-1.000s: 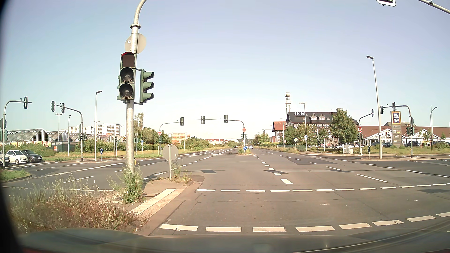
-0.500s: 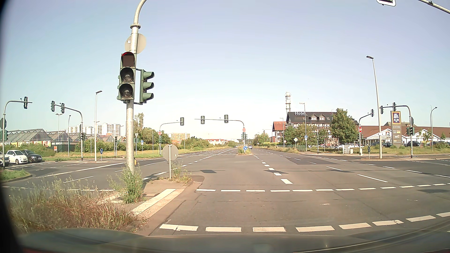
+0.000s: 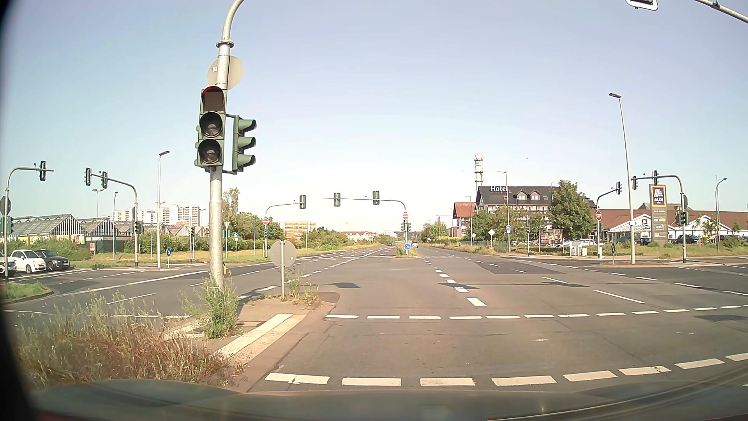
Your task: Follow the waypoints while adhering to traffic rules and regulations
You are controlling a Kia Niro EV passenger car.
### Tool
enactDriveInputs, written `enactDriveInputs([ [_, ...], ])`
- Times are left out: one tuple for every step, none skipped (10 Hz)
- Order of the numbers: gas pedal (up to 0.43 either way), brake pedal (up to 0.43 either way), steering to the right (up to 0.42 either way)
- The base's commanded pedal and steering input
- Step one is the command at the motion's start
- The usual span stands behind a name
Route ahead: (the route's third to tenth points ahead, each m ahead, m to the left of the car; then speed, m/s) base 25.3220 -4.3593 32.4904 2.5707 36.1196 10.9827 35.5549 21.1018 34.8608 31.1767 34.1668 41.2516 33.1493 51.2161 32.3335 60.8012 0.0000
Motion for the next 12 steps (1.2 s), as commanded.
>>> enactDriveInputs([
  [0.000, 0.293, -0.002],
  [0.000, 0.299, -0.001],
  [0.000, 0.299, -0.002],
  [0.000, 0.293, -0.001],
  [0.000, 0.299, -0.002],
  [0.000, 0.293, -0.001],
  [0.000, 0.293, -0.001],
  [0.000, 0.299, -0.001],
  [0.000, 0.293, -0.002],
  [0.000, 0.293, -0.001],
  [0.000, 0.293, -0.002],
  [0.000, 0.299, -0.001],
])
